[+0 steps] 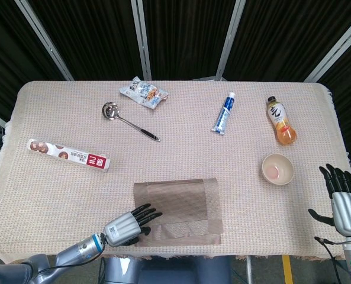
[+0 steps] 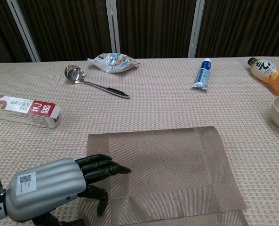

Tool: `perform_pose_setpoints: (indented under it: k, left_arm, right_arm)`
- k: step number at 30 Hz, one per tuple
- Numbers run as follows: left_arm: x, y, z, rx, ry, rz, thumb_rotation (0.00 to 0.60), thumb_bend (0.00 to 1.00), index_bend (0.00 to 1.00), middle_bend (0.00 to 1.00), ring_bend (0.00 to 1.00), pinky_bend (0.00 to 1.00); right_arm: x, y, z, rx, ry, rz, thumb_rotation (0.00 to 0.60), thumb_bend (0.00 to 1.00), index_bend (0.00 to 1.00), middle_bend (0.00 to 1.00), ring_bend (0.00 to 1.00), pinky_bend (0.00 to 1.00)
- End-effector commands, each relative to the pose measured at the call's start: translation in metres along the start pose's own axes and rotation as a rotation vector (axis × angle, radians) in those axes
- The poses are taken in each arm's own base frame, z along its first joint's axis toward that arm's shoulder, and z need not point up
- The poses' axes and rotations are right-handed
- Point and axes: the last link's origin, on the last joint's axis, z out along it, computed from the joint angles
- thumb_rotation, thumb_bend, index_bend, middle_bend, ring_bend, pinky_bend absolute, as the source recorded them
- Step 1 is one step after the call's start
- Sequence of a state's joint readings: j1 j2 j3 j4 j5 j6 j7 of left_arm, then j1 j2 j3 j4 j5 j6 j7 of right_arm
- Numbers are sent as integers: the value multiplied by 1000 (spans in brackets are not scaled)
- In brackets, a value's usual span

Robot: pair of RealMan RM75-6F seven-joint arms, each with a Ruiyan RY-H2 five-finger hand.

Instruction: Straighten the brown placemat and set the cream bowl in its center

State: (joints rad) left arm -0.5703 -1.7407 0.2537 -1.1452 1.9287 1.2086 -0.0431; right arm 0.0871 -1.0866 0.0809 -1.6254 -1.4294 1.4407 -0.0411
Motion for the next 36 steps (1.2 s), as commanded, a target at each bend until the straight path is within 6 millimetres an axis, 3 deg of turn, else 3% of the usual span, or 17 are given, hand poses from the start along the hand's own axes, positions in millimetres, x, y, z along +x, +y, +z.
perform_pose_setpoints:
  k: [1, 9, 14, 22, 30, 36]
  left_arm:
    - [-1, 1, 1, -1, -2, -2, 600, 369, 454, 0, 0, 0]
    - [-2, 2, 2, -3, -3, -9, 600, 422, 474, 0, 0, 0]
    - [-1, 1, 2, 1, 6, -21, 600, 491, 532, 0, 0, 0]
    - [8, -9, 7, 45, 55, -41, 600, 495, 622, 0, 0, 0]
    - [52, -44, 35, 177, 208, -169, 600, 495, 664, 0, 0, 0]
    - [116, -90, 84, 311, 345, -305, 600, 496, 679, 0, 0, 0]
  right_arm:
    - [0, 0, 0, 0, -2, 0, 600, 0, 0, 0, 0, 0]
    - [0, 0, 0, 2, -5, -1, 600, 0, 0, 0, 0, 0]
    - [0, 0, 0, 2, -4, 0, 600, 0, 0, 0, 0, 0]
    - [1, -1, 0, 5, -1, 2, 600, 0, 0, 0, 0, 0]
    - [2, -2, 0, 8, 5, 5, 600, 0, 0, 0, 0, 0]
    - [4, -3, 0, 12, 9, 5, 600, 0, 0, 0, 0, 0]
